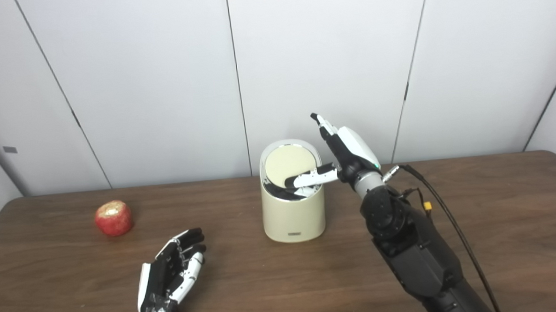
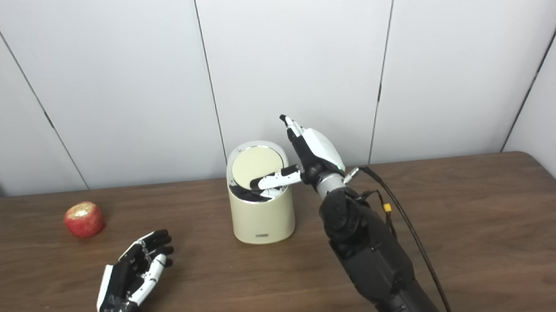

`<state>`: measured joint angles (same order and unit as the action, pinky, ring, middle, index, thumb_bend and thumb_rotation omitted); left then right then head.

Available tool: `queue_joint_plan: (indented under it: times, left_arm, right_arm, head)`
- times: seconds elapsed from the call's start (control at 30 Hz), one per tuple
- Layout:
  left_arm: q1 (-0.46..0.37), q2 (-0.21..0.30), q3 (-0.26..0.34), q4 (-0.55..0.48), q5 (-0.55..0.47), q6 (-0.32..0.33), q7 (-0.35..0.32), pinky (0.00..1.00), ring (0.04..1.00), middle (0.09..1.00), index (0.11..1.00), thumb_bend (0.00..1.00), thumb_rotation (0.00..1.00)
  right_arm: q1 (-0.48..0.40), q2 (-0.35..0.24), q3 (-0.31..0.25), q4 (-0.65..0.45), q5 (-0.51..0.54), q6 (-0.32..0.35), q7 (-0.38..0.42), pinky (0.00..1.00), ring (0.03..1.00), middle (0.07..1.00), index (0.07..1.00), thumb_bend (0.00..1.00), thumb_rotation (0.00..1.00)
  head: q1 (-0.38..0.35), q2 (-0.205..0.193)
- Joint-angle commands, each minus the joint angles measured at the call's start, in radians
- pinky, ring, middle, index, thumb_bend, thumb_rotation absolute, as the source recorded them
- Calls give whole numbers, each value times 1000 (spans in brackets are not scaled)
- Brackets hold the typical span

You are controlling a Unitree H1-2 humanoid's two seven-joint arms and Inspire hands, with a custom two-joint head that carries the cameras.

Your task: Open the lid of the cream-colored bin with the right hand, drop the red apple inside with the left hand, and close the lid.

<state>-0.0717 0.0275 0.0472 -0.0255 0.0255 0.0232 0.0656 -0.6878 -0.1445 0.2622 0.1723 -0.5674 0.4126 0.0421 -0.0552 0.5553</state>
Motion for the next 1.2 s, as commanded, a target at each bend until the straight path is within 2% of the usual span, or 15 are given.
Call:
queue_joint_plan:
  times: [0.0, 0.1, 0.27, 0.37, 0.53, 0.7, 0.93, 1.17]
  left_arm:
    - [-11, 3, -5, -32, 12, -6, -3, 662, 722, 753, 745, 280, 274]
    - [-11, 4, -6, -34, 13, -4, -2, 662, 719, 752, 742, 282, 286]
    - [-12, 5, -6, -33, 11, -8, -5, 660, 718, 752, 743, 273, 285]
    - [-12, 2, -4, -36, 3, -6, -6, 654, 713, 749, 737, 270, 246]
    - [-9, 0, -2, -44, -4, 0, -9, 656, 710, 745, 731, 270, 249]
    - [-2, 0, -2, -58, -7, 2, -11, 648, 702, 740, 728, 271, 238]
    - [3, 3, 0, -78, -10, 20, -15, 655, 708, 745, 730, 274, 266]
    - [7, 2, 9, -83, -20, 23, -24, 668, 716, 747, 733, 281, 269]
  right_arm:
    - [-30, -18, -1, 17, -25, -1, -14, 984, 1000, 1000, 1000, 666, 217]
    - [-32, -21, 3, 23, -32, 7, -14, 972, 1000, 1000, 1000, 612, 242]
    - [-34, -22, 2, 30, -29, 9, -16, 964, 1000, 1000, 1000, 603, 263]
    - [-33, -23, 4, 24, -32, 11, -14, 964, 1000, 1000, 1000, 618, 209]
    - [-30, -20, 17, 15, -62, 54, 23, 950, 1000, 1000, 994, 660, 132]
    - [-13, -3, -2, 14, -96, 57, 71, 954, 1000, 1000, 989, 690, 18]
    - [4, 4, -7, 2, -146, 57, 97, 965, 1000, 1000, 990, 664, 0]
    - [17, 17, -21, -4, -185, 57, 126, 938, 1000, 1000, 996, 714, 0]
  head:
    - [0, 2]
    - [-1, 3]
    - [-4, 6]
    - [-2, 7]
    - [0, 8]
    - [3, 15]
    - [4, 24]
    - [3, 30]
